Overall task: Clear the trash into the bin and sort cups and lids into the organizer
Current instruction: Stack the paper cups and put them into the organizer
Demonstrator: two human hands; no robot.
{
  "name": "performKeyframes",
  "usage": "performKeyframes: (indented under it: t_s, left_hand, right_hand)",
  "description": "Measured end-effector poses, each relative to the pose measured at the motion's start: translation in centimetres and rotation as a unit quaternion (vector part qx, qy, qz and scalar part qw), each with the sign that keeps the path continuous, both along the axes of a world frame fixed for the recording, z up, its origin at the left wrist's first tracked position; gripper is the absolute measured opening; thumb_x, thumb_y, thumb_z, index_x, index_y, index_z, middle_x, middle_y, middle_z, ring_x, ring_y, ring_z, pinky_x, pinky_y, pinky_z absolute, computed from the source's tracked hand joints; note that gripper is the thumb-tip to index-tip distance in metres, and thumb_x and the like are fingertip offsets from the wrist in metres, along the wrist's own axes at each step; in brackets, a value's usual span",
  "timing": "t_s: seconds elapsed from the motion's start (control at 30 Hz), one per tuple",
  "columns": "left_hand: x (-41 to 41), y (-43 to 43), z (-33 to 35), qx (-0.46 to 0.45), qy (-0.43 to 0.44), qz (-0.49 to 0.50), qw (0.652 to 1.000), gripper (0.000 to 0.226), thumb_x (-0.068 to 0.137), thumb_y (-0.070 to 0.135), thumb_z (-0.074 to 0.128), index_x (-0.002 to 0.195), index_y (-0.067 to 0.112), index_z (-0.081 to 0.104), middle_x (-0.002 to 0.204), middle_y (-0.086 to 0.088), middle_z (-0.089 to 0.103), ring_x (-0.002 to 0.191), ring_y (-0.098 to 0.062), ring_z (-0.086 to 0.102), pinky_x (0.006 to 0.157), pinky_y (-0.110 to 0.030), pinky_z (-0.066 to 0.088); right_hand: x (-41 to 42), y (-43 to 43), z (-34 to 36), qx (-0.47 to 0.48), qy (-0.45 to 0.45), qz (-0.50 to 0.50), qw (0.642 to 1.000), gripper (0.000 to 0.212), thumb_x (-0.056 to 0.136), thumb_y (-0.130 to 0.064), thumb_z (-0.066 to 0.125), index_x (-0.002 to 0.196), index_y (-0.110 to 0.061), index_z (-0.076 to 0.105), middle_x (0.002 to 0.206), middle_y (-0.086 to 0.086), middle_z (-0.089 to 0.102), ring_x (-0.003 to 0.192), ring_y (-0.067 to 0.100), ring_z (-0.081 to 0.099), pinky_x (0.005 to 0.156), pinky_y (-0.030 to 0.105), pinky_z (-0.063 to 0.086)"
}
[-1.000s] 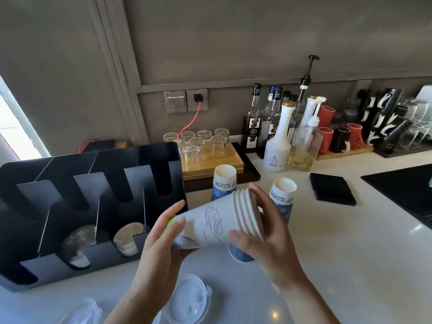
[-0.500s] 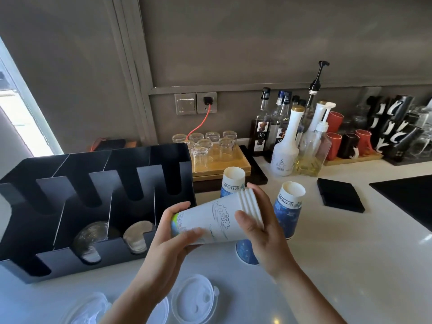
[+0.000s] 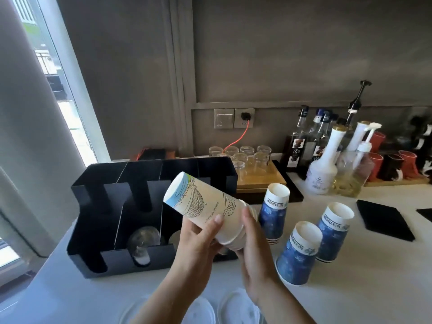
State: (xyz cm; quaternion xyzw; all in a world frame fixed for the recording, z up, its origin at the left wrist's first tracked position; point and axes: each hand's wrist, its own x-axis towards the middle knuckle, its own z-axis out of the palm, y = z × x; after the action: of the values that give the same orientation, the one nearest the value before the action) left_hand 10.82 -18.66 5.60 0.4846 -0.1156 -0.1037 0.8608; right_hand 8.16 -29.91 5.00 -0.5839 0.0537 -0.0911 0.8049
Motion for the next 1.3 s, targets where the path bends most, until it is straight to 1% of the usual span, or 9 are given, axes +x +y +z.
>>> performKeyframes:
  t_s: [0.17,0.33,0.53,0.7,0.8,0.87,0.93,1.13,1.3]
  left_hand:
    - [1.8,3.9,1.1,0.007,0.0,0.015,1.0,0.057,0.077,0.024,0.081,0.127,0.012,0.054,0.117,-0.02,0.07,0.095,-0.03,0.073,0.066,-0.039,0.06]
    - [2.8,6.2,2.1,0.115,-0.048,0.047,0.991,0.053,0.071,0.021,0.085,0.119,0.021,0.062,0.109,-0.016,0.075,0.094,-0.036,0.072,0.075,-0.05,0.059]
    - [3.6,7.2,3.4,0.204,-0.091,0.084,0.971,0.071,0.065,0.025,0.089,0.13,0.027,0.059,0.116,0.002,0.076,0.108,-0.019,0.072,0.088,-0.044,0.06]
    - [5.3,10.2,3.1,0.258,-0.114,0.091,0.955,0.071,0.071,0.057,0.077,0.136,0.042,0.054,0.13,0.015,0.066,0.122,-0.007,0.061,0.099,-0.037,0.055]
    - [8.2,13.4,2.9,0.467,-0.257,0.223,0.816,0.056,0.081,0.062,0.063,0.132,0.039,0.057,0.135,0.02,0.054,0.124,-0.001,0.053,0.096,-0.029,0.049]
    - [10.5,15.3,2.7,0.587,-0.339,0.292,0.674,0.048,0.088,0.049,0.066,0.131,0.027,0.061,0.137,0.006,0.055,0.126,-0.015,0.052,0.094,-0.036,0.052]
    - [12.4,17.0,2.2,0.639,-0.354,0.319,0.604,0.041,0.089,0.036,0.072,0.124,0.017,0.067,0.133,-0.005,0.06,0.125,-0.028,0.054,0.093,-0.044,0.054]
    - [12.4,21.2,-5.2,0.681,-0.348,0.377,0.522,0.034,0.088,0.035,0.049,0.103,0.01,0.066,0.108,-0.008,0.062,0.099,-0.034,0.059,0.084,-0.043,0.048]
    - [12.0,22.2,-9.0,0.726,-0.267,0.348,0.53,0.047,0.09,0.04,0.045,0.115,0.008,0.067,0.119,-0.015,0.062,0.11,-0.039,0.057,0.096,-0.049,0.049]
  right_hand:
    - [1.3,-0.5,1.3,-0.186,-0.047,-0.013,0.981,0.08,0.078,-0.068,0.069,0.148,-0.043,0.04,0.152,-0.015,0.045,0.13,-0.002,0.051,0.109,0.035,0.046]
    - [3.4,-0.1,4.0,-0.521,-0.106,0.067,0.845,0.101,0.065,-0.059,0.083,0.15,-0.049,0.029,0.145,-0.029,0.042,0.132,-0.005,0.043,0.104,0.026,0.044]
    - [5.6,2.1,3.4,-0.471,-0.109,0.028,0.875,0.08,0.056,-0.056,0.086,0.121,-0.065,0.04,0.118,-0.043,0.058,0.106,-0.019,0.056,0.076,0.001,0.046]
    - [8.0,2.1,4.2,-0.35,-0.122,0.015,0.929,0.073,0.058,-0.048,0.089,0.12,-0.054,0.051,0.116,-0.026,0.069,0.106,-0.001,0.067,0.08,0.019,0.058]
    - [10.2,1.2,5.9,-0.29,-0.134,0.011,0.947,0.074,0.057,-0.04,0.09,0.124,-0.035,0.057,0.117,-0.011,0.073,0.105,0.009,0.071,0.083,0.031,0.06]
    - [11.8,0.8,7.0,-0.295,-0.132,0.0,0.946,0.077,0.057,-0.04,0.089,0.126,-0.03,0.057,0.117,-0.009,0.073,0.107,0.011,0.07,0.088,0.039,0.059]
    - [13.4,0.7,7.7,-0.299,-0.13,-0.012,0.945,0.079,0.056,-0.041,0.087,0.128,-0.027,0.057,0.117,-0.009,0.073,0.107,0.012,0.069,0.091,0.045,0.058]
    - [16.9,2.1,7.5,-0.344,-0.118,-0.032,0.931,0.08,0.053,-0.045,0.084,0.127,-0.034,0.054,0.111,-0.021,0.071,0.099,-0.001,0.067,0.086,0.038,0.057]
    - [19.7,3.2,6.3,-0.398,-0.105,-0.035,0.911,0.077,0.056,-0.04,0.083,0.127,-0.027,0.054,0.119,-0.011,0.069,0.105,0.012,0.067,0.09,0.045,0.056]
